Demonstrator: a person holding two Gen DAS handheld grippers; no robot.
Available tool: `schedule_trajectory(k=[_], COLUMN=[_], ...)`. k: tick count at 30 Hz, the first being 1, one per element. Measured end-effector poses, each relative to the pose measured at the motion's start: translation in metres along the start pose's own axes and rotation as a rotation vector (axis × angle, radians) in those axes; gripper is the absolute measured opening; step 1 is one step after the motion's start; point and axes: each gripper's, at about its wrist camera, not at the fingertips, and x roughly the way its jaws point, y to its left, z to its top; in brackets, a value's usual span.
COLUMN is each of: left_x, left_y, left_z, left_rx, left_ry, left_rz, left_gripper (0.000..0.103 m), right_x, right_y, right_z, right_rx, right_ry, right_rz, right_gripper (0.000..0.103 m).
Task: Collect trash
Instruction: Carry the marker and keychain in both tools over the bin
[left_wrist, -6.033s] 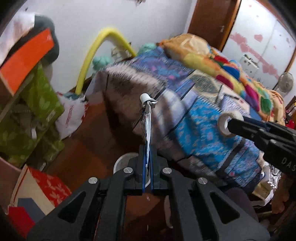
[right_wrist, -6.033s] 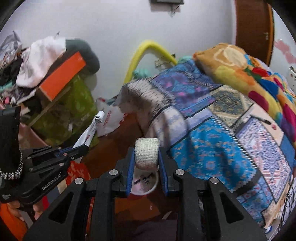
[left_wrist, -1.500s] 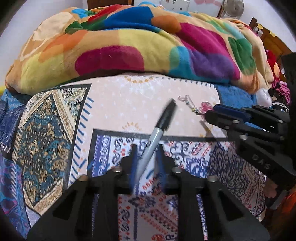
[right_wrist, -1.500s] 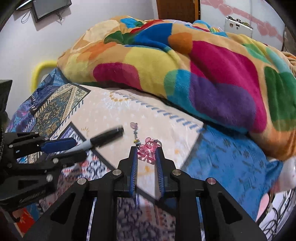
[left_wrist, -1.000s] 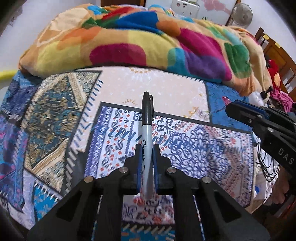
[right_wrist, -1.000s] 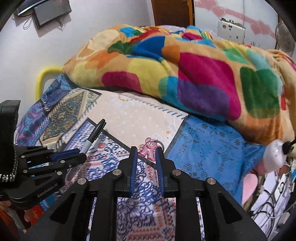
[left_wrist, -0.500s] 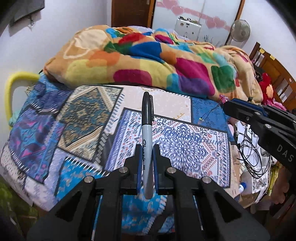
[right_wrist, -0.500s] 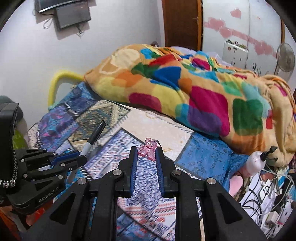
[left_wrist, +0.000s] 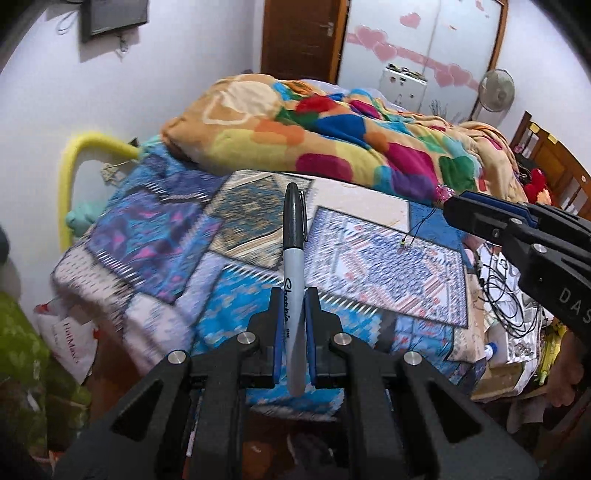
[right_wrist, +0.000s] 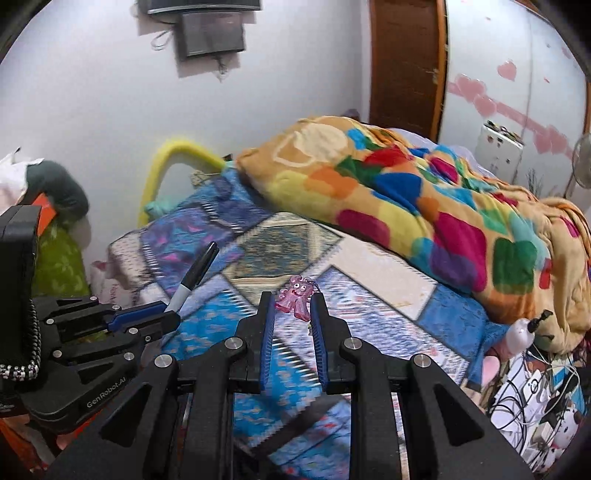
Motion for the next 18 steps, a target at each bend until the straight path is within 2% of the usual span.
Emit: schedule_trajectory(k=[10,18], left_x=[-0.060,-0.084], left_y=[0.078,0.152], left_z=[-0.067,-0.131], left_rx=[-0.099,-0.258], left_ry=[-0.007,0.024], left_rz=[0.089,0.143], left_gripper=[0.009,0.009], right_x=[-0.001,0.018], right_y=[0.107,0.187], right_z=[-0.024,-0.049], right_rx=[-0.093,-0.191], right_ry=[0.024,0.091], right_rz=[0.139,0.238], right_gripper=[0.018,0.018])
